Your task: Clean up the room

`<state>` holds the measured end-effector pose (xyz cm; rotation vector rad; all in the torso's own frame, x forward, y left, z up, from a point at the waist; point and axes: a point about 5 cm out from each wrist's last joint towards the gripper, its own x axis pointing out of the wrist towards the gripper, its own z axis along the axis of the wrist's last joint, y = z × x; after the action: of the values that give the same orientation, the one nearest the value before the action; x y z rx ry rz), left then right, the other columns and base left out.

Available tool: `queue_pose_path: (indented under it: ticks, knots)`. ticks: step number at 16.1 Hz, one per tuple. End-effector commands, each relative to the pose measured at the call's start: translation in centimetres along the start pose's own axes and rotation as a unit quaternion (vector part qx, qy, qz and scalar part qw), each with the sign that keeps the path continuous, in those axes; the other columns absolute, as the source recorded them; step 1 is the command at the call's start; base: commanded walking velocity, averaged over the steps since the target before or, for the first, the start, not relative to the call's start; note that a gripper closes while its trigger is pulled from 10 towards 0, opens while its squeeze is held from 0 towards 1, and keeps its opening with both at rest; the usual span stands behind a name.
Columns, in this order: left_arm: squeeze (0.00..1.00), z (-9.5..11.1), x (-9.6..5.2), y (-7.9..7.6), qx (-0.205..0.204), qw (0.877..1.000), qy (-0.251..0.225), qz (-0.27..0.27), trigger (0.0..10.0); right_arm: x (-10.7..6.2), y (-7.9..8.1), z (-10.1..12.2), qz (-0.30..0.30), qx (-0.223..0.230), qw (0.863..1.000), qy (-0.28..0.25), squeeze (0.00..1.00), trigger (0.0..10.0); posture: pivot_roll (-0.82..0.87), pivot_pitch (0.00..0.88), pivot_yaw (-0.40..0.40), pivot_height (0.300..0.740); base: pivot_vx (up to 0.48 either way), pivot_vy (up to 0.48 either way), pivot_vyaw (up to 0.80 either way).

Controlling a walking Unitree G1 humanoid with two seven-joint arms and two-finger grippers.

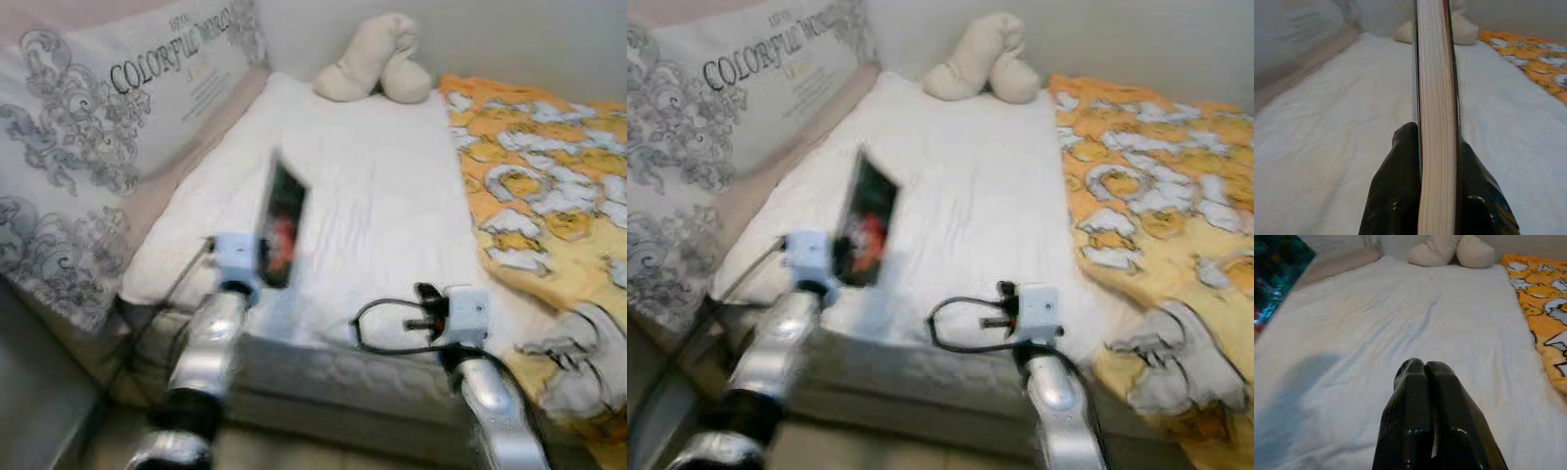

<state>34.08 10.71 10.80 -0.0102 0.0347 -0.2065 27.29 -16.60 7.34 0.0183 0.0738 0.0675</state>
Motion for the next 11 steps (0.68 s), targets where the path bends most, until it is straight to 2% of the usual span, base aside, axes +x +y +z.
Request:
queue_pose_path:
  ticks: [1,7,11]
  knots:
    - [0.00,1.6,0.4,1.0,0.014,0.999,-0.030,0.006,10.0,0.1,0.2,0.4,0.000,0.005,1.000,-0.011,0.00,10.0,-0.07,0.000,-0.010,0.740,0.469,0.000,0.00]
    - [0.00,2.2,1.1,1.0,0.027,0.999,-0.037,-0.016,10.0,-0.2,0.1,0.4,-0.002,0.003,1.000,-0.011,0.00,10.0,-0.08,0.000,-0.012,0.740,0.465,0.000,0.00]
    - [0.00,2.8,1.7,0.0,0.034,0.997,-0.043,-0.051,10.0,-0.8,0.1,0.3,-0.001,0.002,1.000,-0.009,0.00,10.0,-0.09,0.005,-0.027,0.740,0.465,0.000,0.00]
